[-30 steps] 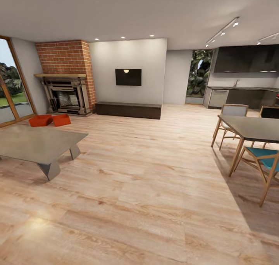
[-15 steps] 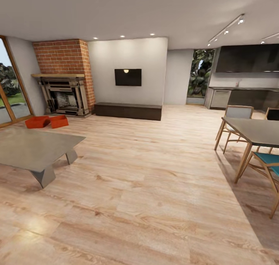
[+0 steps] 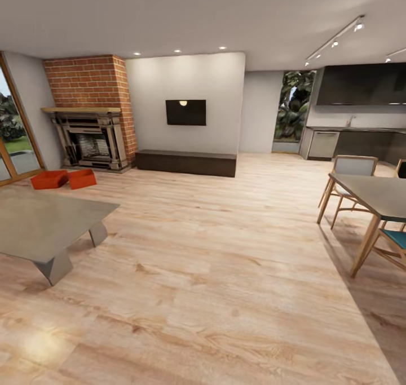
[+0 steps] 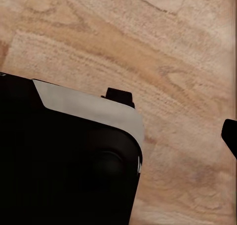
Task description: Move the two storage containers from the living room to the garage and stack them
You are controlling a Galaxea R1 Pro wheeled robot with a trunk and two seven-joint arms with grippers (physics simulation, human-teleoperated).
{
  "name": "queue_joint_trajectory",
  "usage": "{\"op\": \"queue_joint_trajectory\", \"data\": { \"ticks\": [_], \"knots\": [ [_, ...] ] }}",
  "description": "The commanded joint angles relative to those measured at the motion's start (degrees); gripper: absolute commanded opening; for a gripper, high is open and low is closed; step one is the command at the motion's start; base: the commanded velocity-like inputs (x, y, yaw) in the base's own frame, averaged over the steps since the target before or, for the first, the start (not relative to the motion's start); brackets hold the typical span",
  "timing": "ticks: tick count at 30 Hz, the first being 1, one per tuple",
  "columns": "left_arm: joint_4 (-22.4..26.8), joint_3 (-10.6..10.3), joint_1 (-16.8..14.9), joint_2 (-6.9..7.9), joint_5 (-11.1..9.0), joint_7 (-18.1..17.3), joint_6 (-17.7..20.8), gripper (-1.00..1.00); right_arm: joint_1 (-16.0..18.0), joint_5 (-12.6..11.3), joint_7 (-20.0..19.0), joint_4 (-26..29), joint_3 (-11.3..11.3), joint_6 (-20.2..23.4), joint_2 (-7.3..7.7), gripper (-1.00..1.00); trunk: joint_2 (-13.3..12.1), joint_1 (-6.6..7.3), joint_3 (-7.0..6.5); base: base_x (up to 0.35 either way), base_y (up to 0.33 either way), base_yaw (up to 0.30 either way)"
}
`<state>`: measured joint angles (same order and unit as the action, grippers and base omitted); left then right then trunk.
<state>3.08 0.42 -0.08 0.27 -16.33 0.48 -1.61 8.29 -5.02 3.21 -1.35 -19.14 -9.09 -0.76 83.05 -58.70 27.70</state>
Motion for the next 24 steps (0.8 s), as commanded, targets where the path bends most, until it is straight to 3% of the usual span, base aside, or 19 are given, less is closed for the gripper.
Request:
{"op": "queue_joint_trajectory", "data": {
  "ticks": [1, 24],
  "knots": [
    [0.0, 0.0, 0.0, 0.00, -0.2, 0.0, -0.1, 1.00, 0.1, -0.5, 0.1, -0.1, -0.5, -0.3, 0.00, 1.00, 0.0, -0.03, 0.05, 0.323, 0.000, 0.000],
    [0.0, -0.4, 0.0, -0.15, 0.1, 0.0, -0.5, 1.00, 0.1, -0.6, 0.1, -0.1, -0.7, -0.2, -0.13, 1.00, 0.0, -0.03, 0.05, 0.324, 0.000, 0.000]
  ]
}}
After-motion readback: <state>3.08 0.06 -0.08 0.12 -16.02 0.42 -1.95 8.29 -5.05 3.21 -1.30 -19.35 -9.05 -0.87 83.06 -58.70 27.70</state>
